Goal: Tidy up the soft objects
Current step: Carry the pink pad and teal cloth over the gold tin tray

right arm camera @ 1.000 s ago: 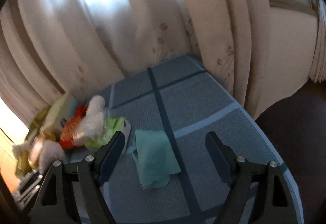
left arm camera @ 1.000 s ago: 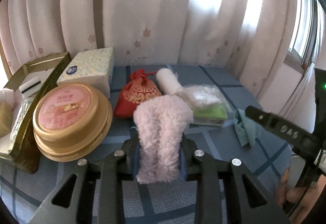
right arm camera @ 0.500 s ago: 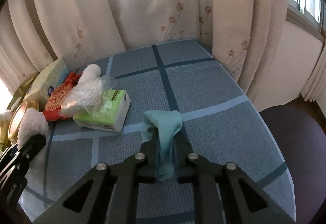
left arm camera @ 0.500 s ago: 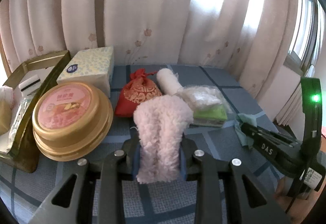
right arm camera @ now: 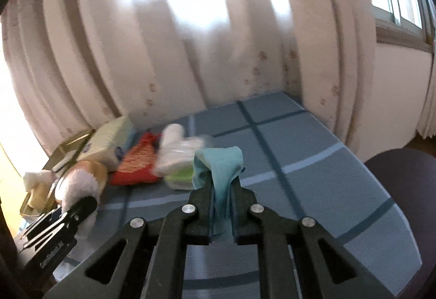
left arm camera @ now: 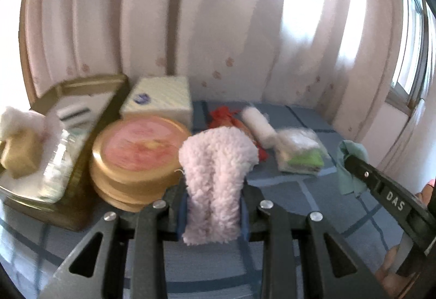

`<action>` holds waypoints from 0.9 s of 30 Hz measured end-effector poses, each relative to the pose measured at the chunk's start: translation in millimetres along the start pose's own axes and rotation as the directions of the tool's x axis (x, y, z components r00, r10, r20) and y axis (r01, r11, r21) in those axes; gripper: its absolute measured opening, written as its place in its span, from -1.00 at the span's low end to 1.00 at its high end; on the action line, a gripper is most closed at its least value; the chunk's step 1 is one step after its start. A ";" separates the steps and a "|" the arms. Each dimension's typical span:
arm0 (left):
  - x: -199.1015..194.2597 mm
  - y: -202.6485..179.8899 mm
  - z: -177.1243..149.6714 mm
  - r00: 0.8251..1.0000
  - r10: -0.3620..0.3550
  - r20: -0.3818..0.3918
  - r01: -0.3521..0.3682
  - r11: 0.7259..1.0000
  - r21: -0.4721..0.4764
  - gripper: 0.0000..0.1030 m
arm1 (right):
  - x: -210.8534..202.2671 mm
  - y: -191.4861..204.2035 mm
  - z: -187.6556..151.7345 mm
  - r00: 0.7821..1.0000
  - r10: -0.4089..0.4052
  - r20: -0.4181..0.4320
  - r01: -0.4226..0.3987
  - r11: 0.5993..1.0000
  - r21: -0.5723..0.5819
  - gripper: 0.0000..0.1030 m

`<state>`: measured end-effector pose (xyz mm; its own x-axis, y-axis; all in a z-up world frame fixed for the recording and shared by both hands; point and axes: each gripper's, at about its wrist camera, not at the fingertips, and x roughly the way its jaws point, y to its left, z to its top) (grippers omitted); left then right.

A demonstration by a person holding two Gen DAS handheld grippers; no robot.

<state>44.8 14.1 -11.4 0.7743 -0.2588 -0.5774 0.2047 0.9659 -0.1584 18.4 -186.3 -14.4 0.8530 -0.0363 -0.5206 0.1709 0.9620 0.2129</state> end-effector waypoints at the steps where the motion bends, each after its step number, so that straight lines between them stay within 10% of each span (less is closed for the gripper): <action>1: -4.5 5.6 1.6 1.000 0.010 0.016 -0.010 1.000 0.003 -0.45 | -0.9 5.6 -0.3 1.000 0.009 0.006 -0.009 1.000 -0.006 -0.79; 27: -37.7 123.9 12.0 0.974 0.214 0.081 -0.205 0.973 -0.106 -0.45 | -7.9 166.9 -10.8 0.958 0.286 0.017 -0.278 0.942 -0.187 -0.79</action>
<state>48.1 143.6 0.3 0.8461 -0.0452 -0.5312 -0.0227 0.9925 -0.1205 34.8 -22.5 16.3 0.8748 0.2355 -0.4235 -0.1679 0.9671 0.1909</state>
